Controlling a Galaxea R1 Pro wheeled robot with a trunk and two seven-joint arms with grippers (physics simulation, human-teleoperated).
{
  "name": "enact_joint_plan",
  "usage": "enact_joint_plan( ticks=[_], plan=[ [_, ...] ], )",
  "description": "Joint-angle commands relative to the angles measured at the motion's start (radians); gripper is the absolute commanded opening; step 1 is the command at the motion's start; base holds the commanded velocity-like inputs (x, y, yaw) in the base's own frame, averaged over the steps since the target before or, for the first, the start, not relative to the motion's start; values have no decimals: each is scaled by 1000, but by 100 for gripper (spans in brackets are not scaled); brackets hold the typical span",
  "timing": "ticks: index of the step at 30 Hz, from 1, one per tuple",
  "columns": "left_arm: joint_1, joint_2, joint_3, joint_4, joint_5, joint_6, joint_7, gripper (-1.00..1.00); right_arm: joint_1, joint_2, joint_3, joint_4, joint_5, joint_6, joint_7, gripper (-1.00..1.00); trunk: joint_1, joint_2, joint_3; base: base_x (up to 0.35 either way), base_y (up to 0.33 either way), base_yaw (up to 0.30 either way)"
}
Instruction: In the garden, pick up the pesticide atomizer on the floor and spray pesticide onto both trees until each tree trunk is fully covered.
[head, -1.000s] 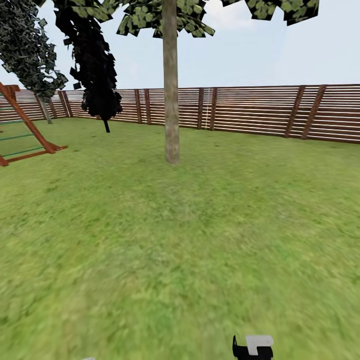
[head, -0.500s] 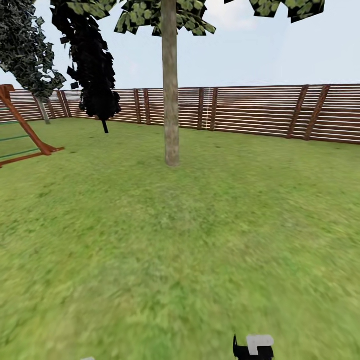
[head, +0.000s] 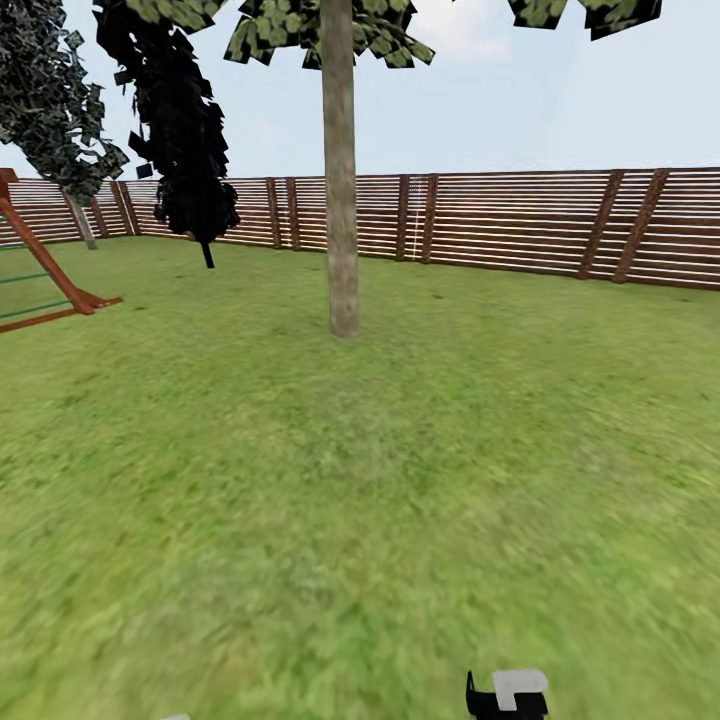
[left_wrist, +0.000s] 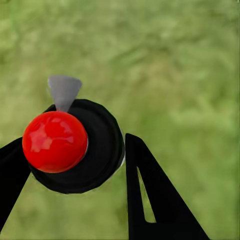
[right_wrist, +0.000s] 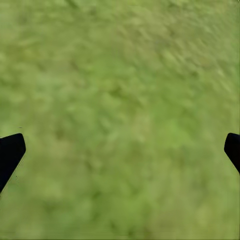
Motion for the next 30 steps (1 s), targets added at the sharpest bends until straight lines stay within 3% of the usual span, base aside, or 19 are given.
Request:
enact_joint_plan(
  ticks=[1,30],
  plan=[
    [0,0,-8,0,5,-3,3,-100,-1,0,-3,1,10,-1,-8,100,0,0,-1,338,0,0],
    [0,0,-8,0,5,-3,3,-100,-1,2,-3,2,10,-1,-7,100,0,0,-1,338,0,0]
  ],
)
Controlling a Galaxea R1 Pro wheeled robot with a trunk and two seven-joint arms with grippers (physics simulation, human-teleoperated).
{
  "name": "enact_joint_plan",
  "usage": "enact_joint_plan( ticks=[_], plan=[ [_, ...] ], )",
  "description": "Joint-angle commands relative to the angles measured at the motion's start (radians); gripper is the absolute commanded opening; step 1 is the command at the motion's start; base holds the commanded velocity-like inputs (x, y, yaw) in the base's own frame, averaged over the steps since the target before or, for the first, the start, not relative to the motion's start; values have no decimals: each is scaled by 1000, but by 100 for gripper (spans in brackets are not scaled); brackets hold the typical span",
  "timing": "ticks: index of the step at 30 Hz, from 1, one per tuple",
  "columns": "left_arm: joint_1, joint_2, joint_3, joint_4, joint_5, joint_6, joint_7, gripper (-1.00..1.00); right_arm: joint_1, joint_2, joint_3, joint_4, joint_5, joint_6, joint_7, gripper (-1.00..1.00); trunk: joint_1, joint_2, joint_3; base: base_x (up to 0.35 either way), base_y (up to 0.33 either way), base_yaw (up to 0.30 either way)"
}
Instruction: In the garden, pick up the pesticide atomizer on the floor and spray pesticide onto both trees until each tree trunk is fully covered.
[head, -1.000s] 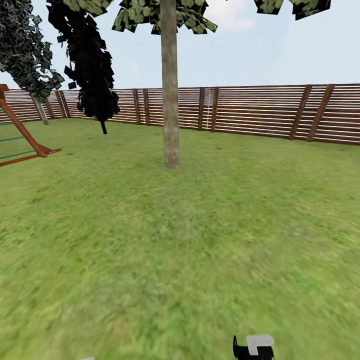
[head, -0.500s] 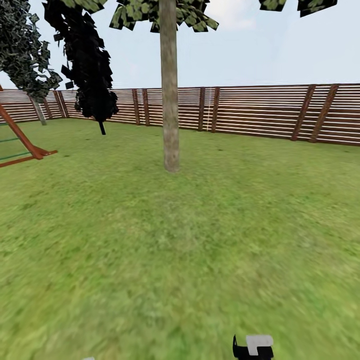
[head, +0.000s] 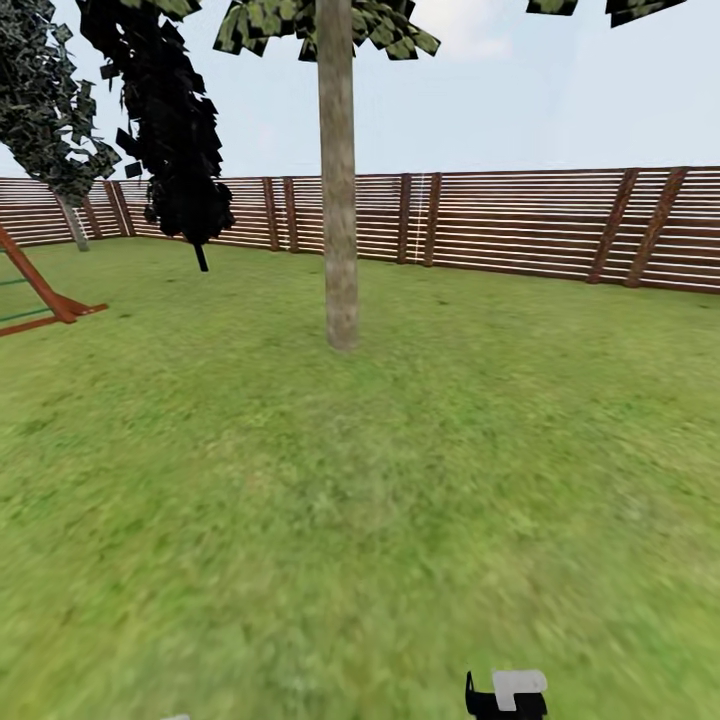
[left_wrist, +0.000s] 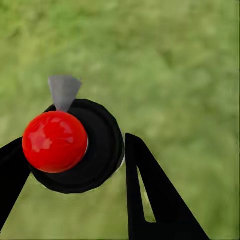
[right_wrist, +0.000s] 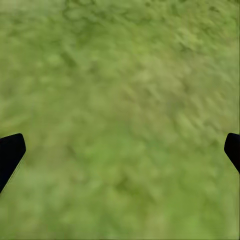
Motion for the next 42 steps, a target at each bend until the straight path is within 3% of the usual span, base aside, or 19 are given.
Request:
enact_joint_plan(
  ticks=[1,42],
  plan=[
    [0,0,-8,0,5,-2,3,-100,-1,0,-3,1,10,-1,-7,100,0,0,-1,338,0,0],
    [0,1,-8,-1,5,-2,3,-100,0,0,-4,-1,10,-1,-7,100,0,0,-1,338,0,0]
  ],
)
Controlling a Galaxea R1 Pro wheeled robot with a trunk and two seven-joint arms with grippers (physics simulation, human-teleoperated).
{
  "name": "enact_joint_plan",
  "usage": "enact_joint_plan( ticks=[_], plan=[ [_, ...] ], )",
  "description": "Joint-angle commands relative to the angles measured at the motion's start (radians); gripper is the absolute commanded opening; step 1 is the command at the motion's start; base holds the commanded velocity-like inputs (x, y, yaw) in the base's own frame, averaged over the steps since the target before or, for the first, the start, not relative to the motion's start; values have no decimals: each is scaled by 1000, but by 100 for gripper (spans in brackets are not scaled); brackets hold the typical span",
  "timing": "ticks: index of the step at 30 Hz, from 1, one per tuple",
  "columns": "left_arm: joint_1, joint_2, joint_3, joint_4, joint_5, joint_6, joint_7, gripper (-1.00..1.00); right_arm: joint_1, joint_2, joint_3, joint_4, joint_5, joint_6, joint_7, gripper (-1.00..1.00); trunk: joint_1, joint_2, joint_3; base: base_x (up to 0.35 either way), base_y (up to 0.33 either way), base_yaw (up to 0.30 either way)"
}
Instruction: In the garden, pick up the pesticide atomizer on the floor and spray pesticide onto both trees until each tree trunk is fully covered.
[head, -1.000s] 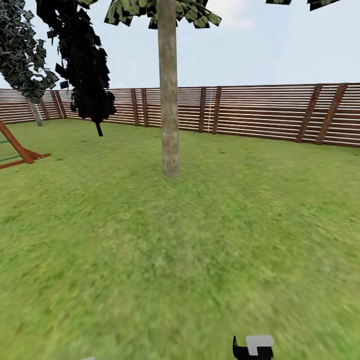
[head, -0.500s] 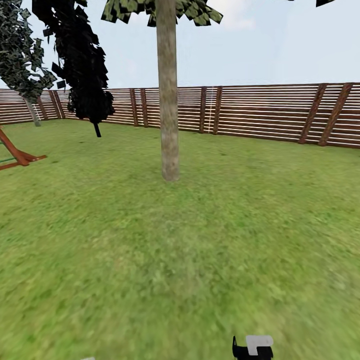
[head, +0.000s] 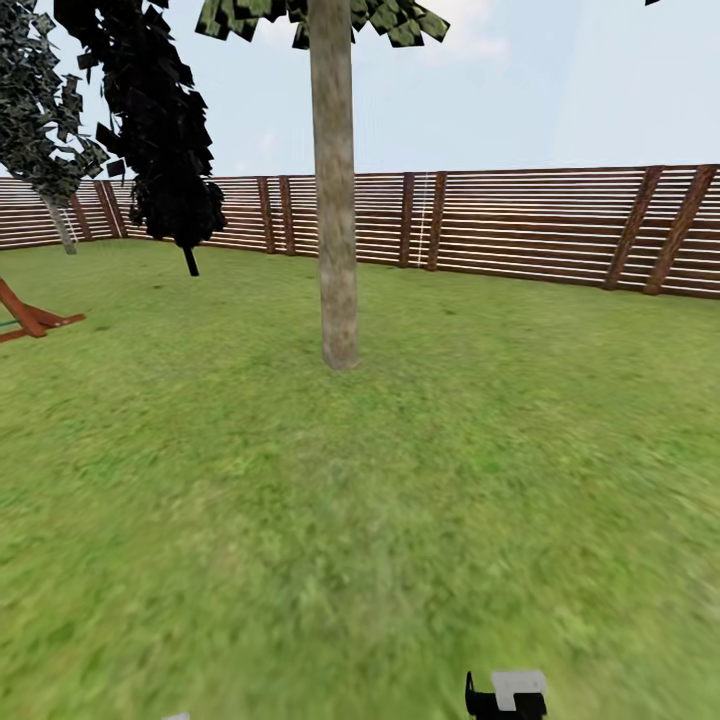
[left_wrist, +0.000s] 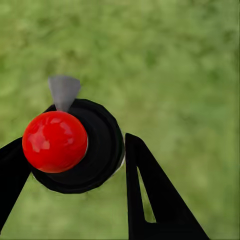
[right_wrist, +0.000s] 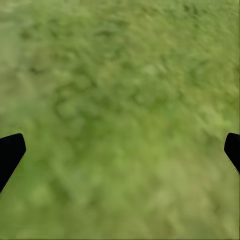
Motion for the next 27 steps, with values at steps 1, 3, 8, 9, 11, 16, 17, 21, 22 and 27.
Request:
enact_joint_plan(
  ticks=[1,3,8,9,11,16,17,21,22,27],
  plan=[
    [0,0,-9,0,5,-2,3,-100,-1,0,-3,1,10,-1,-8,100,0,0,-1,338,0,0],
    [0,1,-9,0,6,-3,3,-100,-1,1,-3,1,10,-1,-9,100,0,0,-1,338,0,0],
    [0,1,-9,0,4,-4,3,-100,-1,4,-3,1,9,-1,-10,100,0,0,-1,338,0,0],
    [0,1,-9,0,5,-4,3,-100,-1,5,-3,1,9,-1,-9,100,0,0,-1,338,0,0],
    [0,1,-9,0,5,-3,3,-100,-1,5,-3,1,9,-1,-10,100,0,0,-1,338,0,0],
    [0,3,-9,0,4,-4,3,-100,0,5,-4,1,7,-1,-10,100,0,0,-1,338,0,0],
    [0,3,-9,0,4,-3,3,-100,-1,5,-4,1,7,-1,-10,100,0,0,-1,338,0,15],
    [0,4,-9,1,4,-2,3,-100,-1,5,-5,1,6,-1,-10,100,0,0,-1,338,0,145],
    [0,4,-9,1,4,-2,3,-100,-1,5,-4,1,6,-1,-10,100,0,0,-1,338,0,243],
    [0,4,-9,1,4,-2,3,-100,-1,4,-5,1,6,-1,-10,100,0,0,-1,338,0,115]
  ],
)
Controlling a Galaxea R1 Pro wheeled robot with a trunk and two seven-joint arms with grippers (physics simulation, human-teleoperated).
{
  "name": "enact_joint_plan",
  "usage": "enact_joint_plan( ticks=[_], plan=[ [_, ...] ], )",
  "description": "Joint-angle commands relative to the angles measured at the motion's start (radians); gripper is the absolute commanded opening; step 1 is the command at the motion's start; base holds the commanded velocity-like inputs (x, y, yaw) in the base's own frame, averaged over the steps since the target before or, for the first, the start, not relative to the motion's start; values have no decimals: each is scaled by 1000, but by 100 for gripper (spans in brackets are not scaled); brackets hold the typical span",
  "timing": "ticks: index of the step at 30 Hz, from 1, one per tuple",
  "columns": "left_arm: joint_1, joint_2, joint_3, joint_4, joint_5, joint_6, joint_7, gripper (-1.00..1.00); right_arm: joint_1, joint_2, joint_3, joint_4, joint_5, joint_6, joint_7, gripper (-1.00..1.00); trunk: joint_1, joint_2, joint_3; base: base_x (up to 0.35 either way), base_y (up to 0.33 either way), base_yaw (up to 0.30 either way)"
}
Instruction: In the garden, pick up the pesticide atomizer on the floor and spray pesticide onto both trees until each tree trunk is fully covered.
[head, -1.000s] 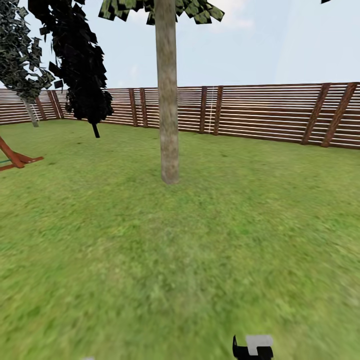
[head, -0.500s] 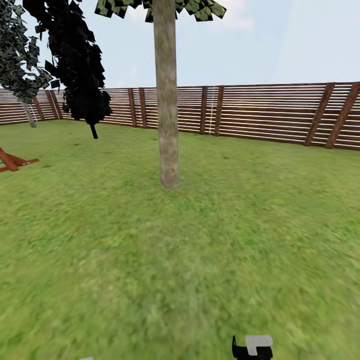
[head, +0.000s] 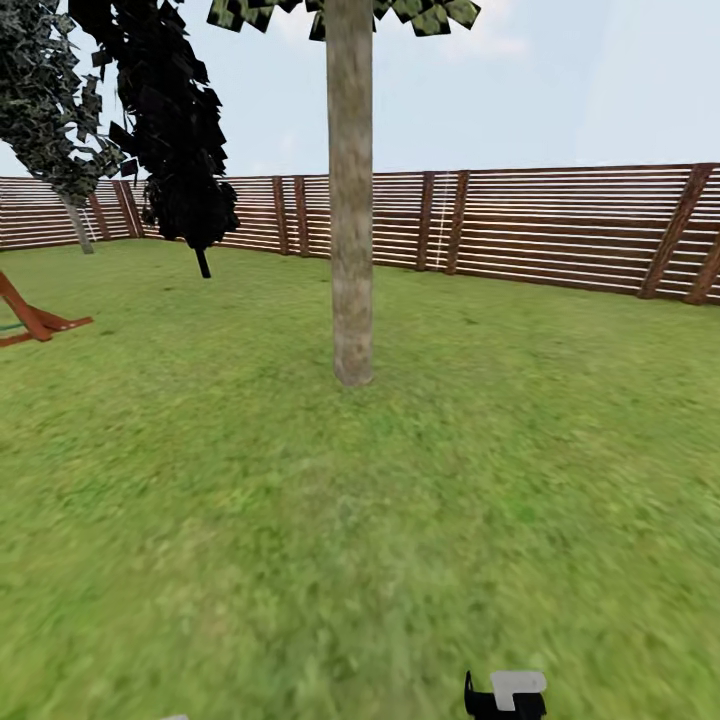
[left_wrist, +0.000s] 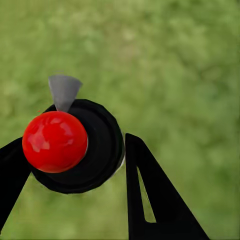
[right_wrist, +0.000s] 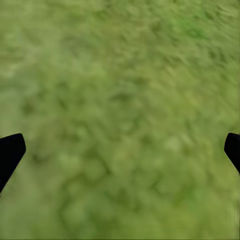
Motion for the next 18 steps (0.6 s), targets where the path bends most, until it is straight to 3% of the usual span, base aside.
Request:
enact_joint_plan(
  ticks=[1,18],
  plan=[
    [0,0,-8,0,5,-3,3,-100,0,0,-3,2,11,-1,-6,100,0,0,-1,338,0,16],
    [0,0,-8,1,5,-1,3,-100,0,-2,-3,1,14,-1,-6,100,0,0,-1,338,0,1]
  ],
)
